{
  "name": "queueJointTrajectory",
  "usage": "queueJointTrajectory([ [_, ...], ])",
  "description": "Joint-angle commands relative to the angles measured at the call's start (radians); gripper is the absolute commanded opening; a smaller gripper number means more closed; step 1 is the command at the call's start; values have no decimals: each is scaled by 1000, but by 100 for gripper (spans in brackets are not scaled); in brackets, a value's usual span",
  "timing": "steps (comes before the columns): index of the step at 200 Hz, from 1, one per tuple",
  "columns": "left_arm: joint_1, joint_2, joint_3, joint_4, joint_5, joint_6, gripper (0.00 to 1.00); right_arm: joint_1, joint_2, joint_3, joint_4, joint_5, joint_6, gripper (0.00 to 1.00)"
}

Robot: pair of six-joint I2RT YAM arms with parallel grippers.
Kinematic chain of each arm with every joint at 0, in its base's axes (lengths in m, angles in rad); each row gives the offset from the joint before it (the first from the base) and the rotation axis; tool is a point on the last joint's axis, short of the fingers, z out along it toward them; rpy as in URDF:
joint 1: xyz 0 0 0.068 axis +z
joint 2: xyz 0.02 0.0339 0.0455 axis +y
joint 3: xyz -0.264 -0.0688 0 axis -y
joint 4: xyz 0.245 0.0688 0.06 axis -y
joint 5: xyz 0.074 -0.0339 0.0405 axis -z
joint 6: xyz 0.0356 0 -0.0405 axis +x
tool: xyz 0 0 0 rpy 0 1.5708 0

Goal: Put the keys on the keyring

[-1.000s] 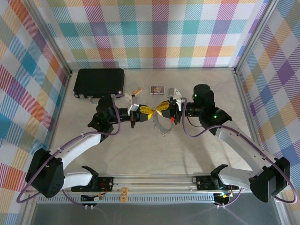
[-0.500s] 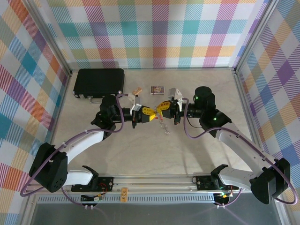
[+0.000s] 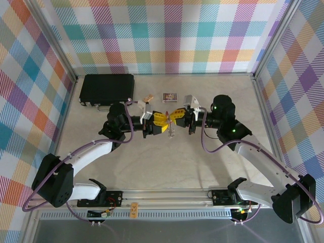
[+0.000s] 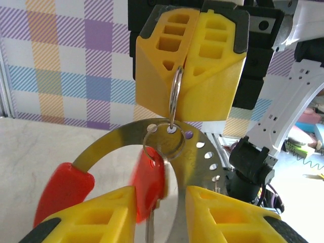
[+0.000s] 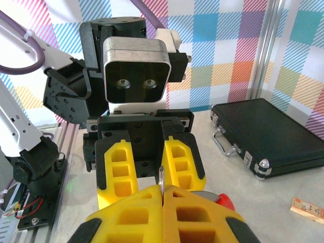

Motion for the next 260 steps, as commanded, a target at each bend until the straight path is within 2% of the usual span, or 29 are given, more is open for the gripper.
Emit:
queueJointTrajectory([
  [1,-4,14,-22,139,19,-57,31,-4,-27,-14,70,-7,22,0],
  [77,-11,65,-32,306,10,-159,32,-5,-33,-28,109,-16,47,0],
  [220,-33,68,-24,279,-30,-134,29,-7,-34,-43,146,-47,127,0],
  [243,-33,63,-25,274,-38,-125,24,-6,-34,-48,146,-54,131,0],
  [260,-33,56,-26,264,-50,-118,17,-7,-38,-51,146,-55,136,0],
])
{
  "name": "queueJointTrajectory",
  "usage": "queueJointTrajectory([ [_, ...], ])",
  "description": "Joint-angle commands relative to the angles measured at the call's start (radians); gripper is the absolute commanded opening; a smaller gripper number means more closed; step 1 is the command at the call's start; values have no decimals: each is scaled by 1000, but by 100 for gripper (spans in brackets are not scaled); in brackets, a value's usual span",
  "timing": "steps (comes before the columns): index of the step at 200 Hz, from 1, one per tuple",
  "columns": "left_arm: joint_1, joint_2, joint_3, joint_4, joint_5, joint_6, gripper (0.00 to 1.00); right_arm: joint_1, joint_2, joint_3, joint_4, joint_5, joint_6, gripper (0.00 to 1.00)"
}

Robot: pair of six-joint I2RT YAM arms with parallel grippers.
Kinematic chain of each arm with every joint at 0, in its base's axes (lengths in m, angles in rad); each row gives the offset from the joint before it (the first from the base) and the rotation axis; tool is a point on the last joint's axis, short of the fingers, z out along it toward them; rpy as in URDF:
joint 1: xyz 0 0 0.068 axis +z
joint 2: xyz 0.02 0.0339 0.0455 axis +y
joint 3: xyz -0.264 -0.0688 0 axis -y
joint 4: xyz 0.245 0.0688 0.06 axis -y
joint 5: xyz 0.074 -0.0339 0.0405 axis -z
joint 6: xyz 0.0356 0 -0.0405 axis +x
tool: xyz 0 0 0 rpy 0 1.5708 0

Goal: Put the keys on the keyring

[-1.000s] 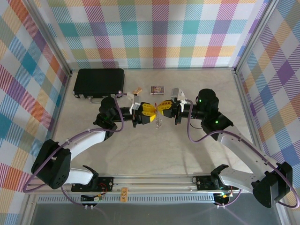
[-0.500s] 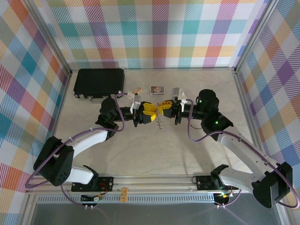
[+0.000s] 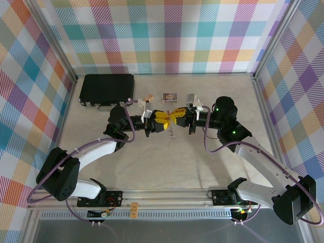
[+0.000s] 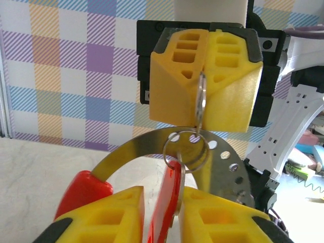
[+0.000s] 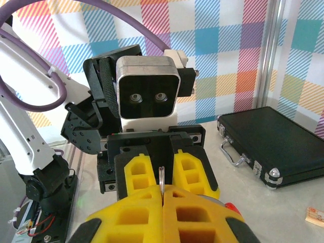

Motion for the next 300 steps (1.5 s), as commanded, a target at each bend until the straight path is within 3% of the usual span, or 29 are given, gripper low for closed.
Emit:
queueJointTrajectory([
  [1,-9,-15,-1,5,-13,29,16,-5,-25,-16,42,-34,20,0],
  [37,-9,-68,15,-174,-30,135,0,-6,-51,-28,-14,3,-29,0],
  [85,-9,-132,51,-410,-74,270,0,-13,-84,-50,-88,33,-108,0],
  [128,-9,-129,102,-505,-59,284,0,-12,-73,-36,-156,28,-159,0],
  [205,-30,-110,142,-560,-54,302,0,-13,-30,-17,-235,8,-198,0],
  [277,-32,-157,135,-603,-170,354,0,-13,-29,-16,-300,24,-222,0],
  [300,-32,-165,147,-655,-203,385,0,-13,-34,-25,-308,52,-213,19],
])
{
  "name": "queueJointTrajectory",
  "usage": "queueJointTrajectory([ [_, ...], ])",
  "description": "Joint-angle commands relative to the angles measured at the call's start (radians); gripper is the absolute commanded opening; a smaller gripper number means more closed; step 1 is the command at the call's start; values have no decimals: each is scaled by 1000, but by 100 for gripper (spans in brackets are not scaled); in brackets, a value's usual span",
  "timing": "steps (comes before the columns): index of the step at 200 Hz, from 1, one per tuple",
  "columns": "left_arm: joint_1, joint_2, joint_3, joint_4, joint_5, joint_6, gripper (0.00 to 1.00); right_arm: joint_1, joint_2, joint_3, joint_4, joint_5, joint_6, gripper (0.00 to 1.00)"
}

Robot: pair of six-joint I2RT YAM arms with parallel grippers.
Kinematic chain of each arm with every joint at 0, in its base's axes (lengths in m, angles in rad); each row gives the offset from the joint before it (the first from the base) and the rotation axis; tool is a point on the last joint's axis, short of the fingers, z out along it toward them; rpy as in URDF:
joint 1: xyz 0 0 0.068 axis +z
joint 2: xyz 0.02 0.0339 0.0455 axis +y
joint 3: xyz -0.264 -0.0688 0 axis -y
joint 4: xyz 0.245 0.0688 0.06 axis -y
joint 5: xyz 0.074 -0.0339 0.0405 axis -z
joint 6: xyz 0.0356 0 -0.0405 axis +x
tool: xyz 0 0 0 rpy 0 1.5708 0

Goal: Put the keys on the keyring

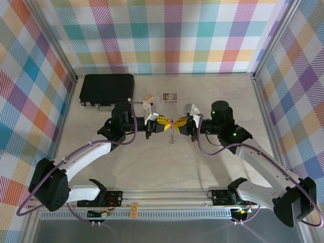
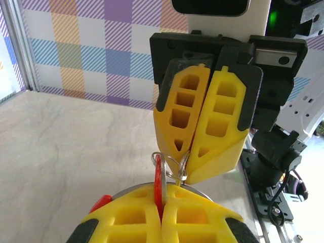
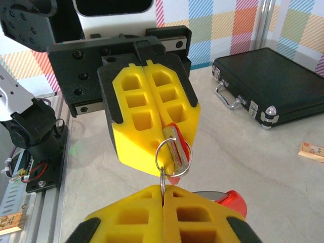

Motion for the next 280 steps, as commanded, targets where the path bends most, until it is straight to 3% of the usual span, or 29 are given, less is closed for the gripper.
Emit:
queueJointTrajectory([
  [1,-3,-41,37,-36,-64,49,0,-1,-11,21,-40,5,-18,19],
  [28,-3,-40,52,-89,-91,80,0,-2,-44,-9,-29,60,14,29],
  [50,-3,-22,66,-118,-111,91,0,-2,-96,-50,-9,143,55,55],
  [93,-24,50,133,-200,-202,123,0,-2,-237,-143,18,325,169,81],
  [96,-27,58,141,-209,-209,127,0,-1,-247,-150,22,338,174,92],
  [100,-31,66,152,-222,-217,131,0,-1,-261,-161,29,353,187,100],
  [125,-51,136,213,-260,-255,136,0,-1,-344,-207,39,496,261,99],
  [146,-79,213,284,-305,-293,141,0,-1,-423,-235,6,721,394,99],
  [205,-181,494,560,-366,-389,128,0,-1,-593,-262,-152,977,440,99],
  [239,-221,663,705,-319,-394,85,0,-2,-669,-283,-194,1034,455,99],
  [280,-239,856,901,-307,-364,47,0,-2,-729,-317,-187,1018,444,99],
])
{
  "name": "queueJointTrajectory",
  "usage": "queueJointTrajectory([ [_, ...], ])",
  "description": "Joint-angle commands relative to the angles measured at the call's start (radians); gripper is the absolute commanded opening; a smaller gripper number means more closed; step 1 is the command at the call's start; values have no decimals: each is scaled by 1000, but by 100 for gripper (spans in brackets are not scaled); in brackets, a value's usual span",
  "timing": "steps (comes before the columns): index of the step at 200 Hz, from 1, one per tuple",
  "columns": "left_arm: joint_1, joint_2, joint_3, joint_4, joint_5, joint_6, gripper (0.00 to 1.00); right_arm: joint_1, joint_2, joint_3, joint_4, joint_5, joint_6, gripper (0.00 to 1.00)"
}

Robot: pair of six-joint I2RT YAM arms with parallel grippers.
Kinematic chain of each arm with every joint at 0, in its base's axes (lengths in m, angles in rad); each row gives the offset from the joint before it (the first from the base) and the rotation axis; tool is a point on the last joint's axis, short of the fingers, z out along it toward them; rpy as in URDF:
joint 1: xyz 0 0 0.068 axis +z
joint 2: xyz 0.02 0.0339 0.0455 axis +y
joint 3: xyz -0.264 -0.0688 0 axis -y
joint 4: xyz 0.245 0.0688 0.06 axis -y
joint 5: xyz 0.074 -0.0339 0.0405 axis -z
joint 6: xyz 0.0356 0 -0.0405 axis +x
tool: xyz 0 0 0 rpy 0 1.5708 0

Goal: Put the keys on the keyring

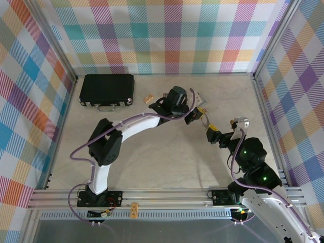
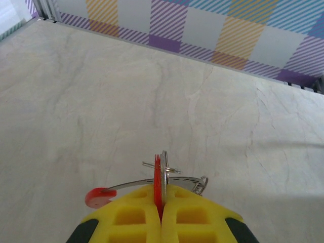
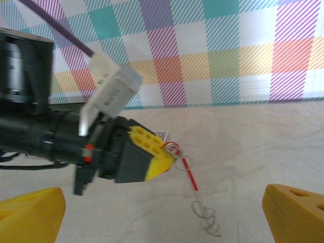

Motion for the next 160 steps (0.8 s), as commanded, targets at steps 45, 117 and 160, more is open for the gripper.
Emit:
queueJointTrajectory([
  [45,-16,83,54,79,46,-31,0,-1,-19,-21,-14,15,9,99],
  [117,17,-63,-207,107,5,7,0,-1,23,-23,15,-16,5,99],
  [160,33,-99,-283,76,-37,43,0,0,35,-26,18,-27,5,99],
])
